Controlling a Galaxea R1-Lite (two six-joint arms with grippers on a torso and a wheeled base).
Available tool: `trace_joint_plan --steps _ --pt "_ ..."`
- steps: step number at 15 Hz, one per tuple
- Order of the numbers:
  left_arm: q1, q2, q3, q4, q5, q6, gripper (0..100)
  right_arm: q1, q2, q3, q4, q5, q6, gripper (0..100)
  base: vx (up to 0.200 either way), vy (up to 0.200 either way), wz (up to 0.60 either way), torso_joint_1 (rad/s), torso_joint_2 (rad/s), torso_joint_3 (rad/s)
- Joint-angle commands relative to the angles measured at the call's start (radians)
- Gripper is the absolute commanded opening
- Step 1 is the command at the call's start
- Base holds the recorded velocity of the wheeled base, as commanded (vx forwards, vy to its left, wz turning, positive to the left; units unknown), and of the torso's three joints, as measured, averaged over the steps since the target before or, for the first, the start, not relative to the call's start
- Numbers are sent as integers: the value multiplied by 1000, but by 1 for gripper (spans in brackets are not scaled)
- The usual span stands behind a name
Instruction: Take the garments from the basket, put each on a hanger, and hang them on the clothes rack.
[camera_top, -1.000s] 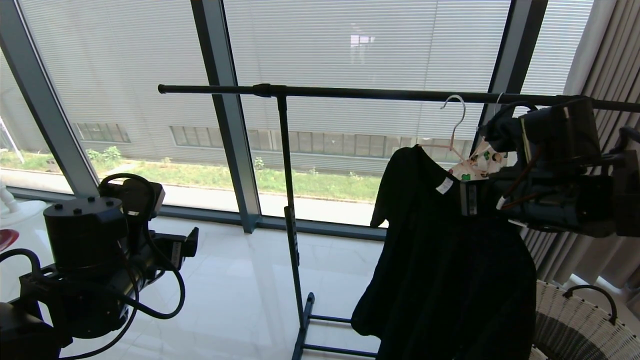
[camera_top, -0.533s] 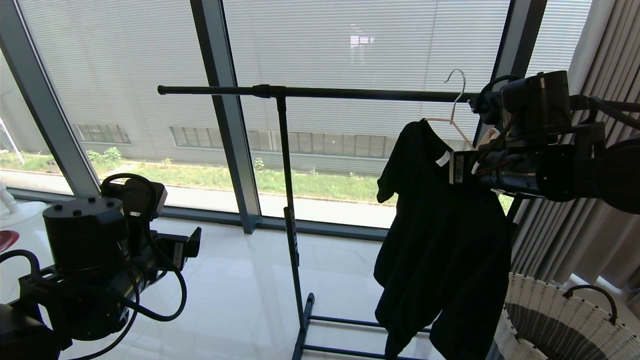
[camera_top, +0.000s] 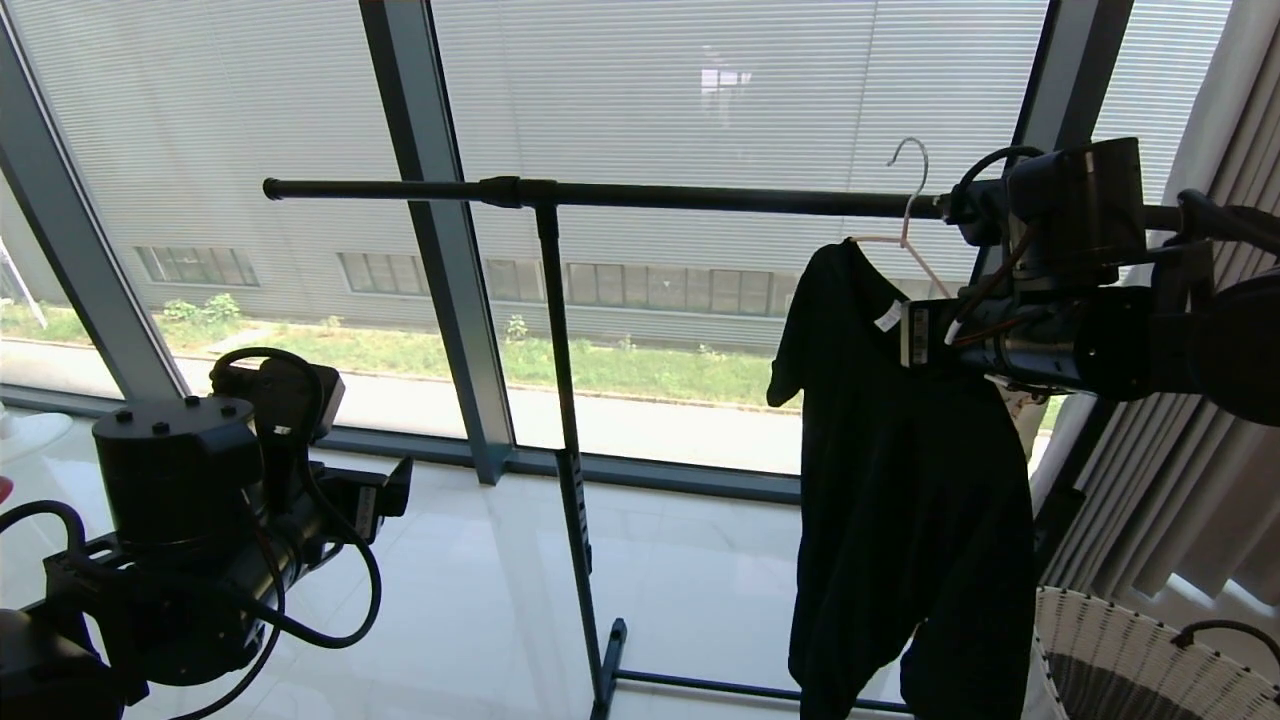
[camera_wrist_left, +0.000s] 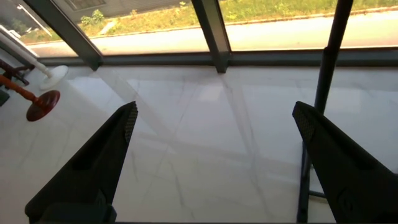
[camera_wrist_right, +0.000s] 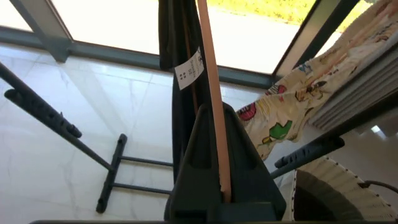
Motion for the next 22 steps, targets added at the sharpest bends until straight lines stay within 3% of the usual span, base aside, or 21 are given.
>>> trace_joint_plan --steps 1,7,11,22 --pt "-19 0 0 0 1 0 100 -4 -5 3 0 0 -1 0 0 0 0 0 0 0" --pt "-41 -1 0 -2 1 -2 100 -76 51 -11 -3 8 -36 0 0 0 0 0 0 0" --pt "-42 -11 2 -2 2 -2 100 -97 156 -107 -2 10 -39 0 0 0 0 0 0 0" --pt "-53 -15 2 -2 2 0 100 -99 205 -138 1 11 -47 0 0 0 0 0 0 0"
